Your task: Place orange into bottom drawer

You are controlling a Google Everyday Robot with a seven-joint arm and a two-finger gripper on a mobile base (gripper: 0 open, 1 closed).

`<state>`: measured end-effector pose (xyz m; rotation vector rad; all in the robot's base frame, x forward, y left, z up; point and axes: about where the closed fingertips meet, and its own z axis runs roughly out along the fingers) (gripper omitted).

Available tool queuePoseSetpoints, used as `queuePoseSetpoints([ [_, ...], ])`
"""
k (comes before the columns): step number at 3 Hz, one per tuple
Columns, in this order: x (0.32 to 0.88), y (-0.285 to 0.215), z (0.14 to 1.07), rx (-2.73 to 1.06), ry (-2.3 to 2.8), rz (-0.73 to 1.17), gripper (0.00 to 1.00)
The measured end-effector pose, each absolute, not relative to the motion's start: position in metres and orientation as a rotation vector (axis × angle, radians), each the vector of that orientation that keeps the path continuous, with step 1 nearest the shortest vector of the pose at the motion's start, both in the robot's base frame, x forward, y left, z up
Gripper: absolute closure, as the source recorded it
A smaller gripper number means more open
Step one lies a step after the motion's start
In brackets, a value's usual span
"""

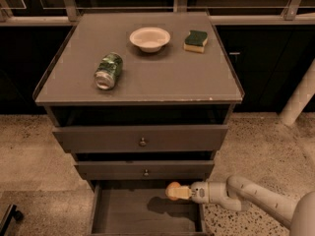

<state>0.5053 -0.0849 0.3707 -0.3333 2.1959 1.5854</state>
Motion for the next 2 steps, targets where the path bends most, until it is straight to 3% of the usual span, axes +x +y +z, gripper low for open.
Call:
queuePoseSetpoints([
  [2, 0.509, -0.087, 0.346, -0.271, 2.231, 1.574, 1.00],
])
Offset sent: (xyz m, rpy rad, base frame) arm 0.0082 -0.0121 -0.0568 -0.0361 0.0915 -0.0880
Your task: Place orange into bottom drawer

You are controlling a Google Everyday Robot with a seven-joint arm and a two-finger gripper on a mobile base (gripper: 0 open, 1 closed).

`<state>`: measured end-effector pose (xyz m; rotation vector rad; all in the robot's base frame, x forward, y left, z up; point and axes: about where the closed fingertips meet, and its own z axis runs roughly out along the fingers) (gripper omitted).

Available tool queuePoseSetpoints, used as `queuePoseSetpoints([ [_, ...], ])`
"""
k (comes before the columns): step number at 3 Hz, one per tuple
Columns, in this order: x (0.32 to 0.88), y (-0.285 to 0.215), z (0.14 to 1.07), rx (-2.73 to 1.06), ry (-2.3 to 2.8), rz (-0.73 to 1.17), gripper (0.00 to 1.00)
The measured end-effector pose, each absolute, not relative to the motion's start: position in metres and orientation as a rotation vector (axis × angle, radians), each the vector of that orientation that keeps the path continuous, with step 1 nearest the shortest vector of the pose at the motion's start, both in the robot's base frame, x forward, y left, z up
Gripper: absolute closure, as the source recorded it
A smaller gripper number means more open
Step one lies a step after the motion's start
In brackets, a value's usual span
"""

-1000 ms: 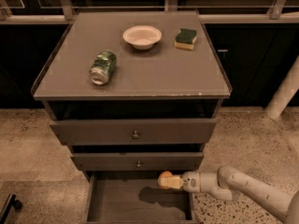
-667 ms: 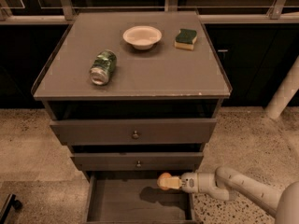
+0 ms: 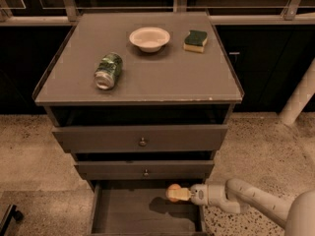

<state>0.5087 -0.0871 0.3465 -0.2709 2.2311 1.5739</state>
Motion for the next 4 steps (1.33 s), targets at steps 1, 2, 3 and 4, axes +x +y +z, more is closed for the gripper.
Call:
queuePoseSetpoints([
  [1, 0.512, -0.086, 0.310, -0.207, 2.285, 1.582, 1.00],
  [2, 0.515, -0.089, 0.272, -0.139, 2.334, 1.581, 1.00],
  [3, 0.516, -0.090, 0.243, -0.095, 2.378, 1.584, 1.00],
  [4, 0.515, -0.092, 0.221, -0.057, 2.418, 1.578, 1.00],
])
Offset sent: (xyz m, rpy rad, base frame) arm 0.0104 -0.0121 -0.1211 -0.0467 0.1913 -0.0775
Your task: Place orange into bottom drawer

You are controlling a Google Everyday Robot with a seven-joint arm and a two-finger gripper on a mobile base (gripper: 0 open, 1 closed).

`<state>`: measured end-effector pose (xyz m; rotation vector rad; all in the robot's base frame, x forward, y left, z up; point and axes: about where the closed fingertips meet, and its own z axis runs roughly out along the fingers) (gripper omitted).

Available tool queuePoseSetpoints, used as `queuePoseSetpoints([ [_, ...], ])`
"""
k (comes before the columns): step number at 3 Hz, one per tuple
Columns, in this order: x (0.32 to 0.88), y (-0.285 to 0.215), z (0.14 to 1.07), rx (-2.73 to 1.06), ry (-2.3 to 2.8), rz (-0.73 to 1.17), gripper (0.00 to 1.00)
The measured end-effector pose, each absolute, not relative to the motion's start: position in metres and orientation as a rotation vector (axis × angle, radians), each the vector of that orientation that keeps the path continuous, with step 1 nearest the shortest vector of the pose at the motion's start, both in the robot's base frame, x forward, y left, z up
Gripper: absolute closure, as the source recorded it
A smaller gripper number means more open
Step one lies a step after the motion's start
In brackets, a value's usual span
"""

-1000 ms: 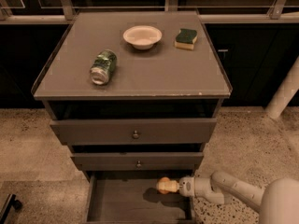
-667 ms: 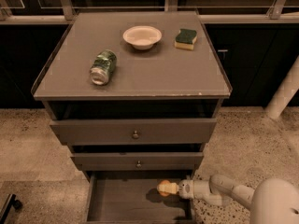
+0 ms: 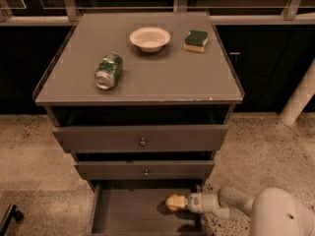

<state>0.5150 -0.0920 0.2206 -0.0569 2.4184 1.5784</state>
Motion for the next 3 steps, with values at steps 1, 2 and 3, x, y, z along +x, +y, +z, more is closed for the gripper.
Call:
queuePoseSetpoints([
  [1, 0.512, -0.096, 0.204, -0.016, 2.453, 1.568, 1.00],
  [2, 0.510, -0.099, 0.193, 0.019, 2.476, 1.564, 1.00],
  [3, 0.510, -0.099, 0.193, 0.019, 2.477, 1.564, 0.82],
])
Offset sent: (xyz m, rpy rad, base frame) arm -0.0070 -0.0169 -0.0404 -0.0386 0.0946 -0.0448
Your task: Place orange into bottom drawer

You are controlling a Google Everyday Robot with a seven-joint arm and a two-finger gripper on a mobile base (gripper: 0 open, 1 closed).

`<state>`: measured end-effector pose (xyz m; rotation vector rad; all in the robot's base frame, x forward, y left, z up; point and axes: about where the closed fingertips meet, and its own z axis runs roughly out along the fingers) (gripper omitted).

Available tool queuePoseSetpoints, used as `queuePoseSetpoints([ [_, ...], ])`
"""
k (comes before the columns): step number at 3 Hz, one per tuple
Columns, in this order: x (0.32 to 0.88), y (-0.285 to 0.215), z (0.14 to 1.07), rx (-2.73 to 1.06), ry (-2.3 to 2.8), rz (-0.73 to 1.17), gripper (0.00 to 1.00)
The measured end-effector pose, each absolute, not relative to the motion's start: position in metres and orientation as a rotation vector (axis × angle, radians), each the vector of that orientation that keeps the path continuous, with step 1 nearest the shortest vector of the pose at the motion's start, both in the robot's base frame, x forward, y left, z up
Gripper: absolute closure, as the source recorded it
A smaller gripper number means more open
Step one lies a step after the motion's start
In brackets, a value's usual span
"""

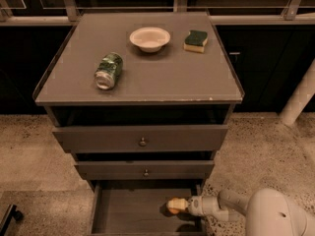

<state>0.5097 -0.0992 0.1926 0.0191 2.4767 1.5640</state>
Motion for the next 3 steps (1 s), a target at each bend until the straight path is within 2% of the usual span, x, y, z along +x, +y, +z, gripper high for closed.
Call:
queuePoseSetpoints([
  [3, 0.5097, -0.0991, 0.1926, 0.019, 2.477, 1.564, 0.13],
])
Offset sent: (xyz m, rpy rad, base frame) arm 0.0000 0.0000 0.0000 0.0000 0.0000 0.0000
